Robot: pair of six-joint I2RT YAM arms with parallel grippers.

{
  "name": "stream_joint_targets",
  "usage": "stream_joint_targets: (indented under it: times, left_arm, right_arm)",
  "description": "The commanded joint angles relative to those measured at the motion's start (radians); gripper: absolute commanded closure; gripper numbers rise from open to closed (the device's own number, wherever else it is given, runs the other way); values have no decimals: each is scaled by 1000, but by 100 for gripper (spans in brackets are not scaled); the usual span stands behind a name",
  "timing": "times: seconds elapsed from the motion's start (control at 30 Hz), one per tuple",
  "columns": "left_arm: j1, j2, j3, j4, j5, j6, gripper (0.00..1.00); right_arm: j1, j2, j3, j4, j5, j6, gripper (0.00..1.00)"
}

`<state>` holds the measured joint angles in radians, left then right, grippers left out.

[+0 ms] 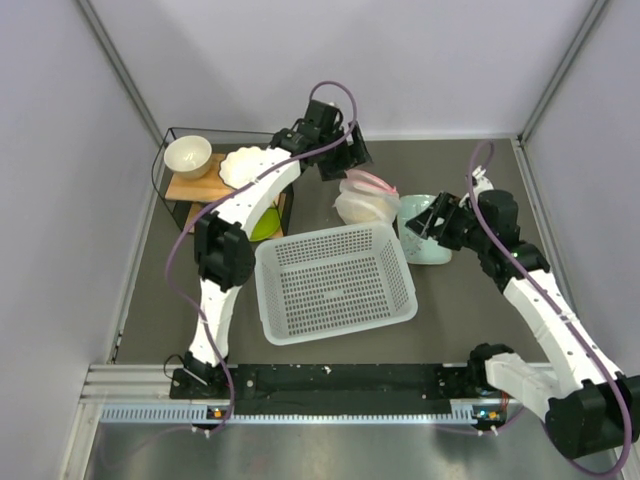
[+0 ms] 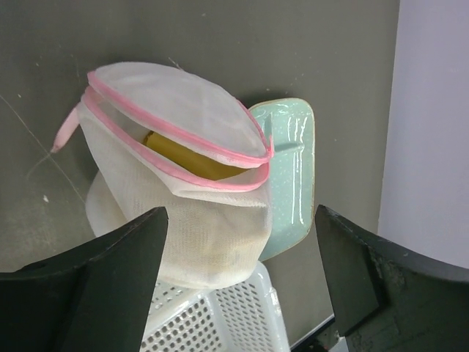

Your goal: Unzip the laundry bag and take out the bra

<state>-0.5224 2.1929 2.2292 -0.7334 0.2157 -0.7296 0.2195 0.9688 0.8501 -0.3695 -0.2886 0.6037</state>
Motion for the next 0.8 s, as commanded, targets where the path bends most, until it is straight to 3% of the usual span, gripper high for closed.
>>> stream_joint_targets:
  times: [0.0, 0.4, 0.63, 0.73, 0.77]
  left_arm:
    - [-14, 31, 17, 58, -52, -126, 12]
    - [-33, 125, 7, 83, -153, -329, 11]
    - [-39, 163, 27, 132, -134, -350, 19]
    - [-42, 172, 24, 144, -105, -338, 49]
    - [-42, 172, 26, 150, -92, -332, 79]
  right_arm:
    - [-8, -28, -19, -8, 9, -10, 30]
    - [-8, -56, -11, -40, -3, -25, 30]
    - [-8, -58, -23, -55, -7, -41, 29]
    - [-8, -53, -23, -55, 2, -47, 29]
    - [-8, -53, -25, -57, 6, -47, 29]
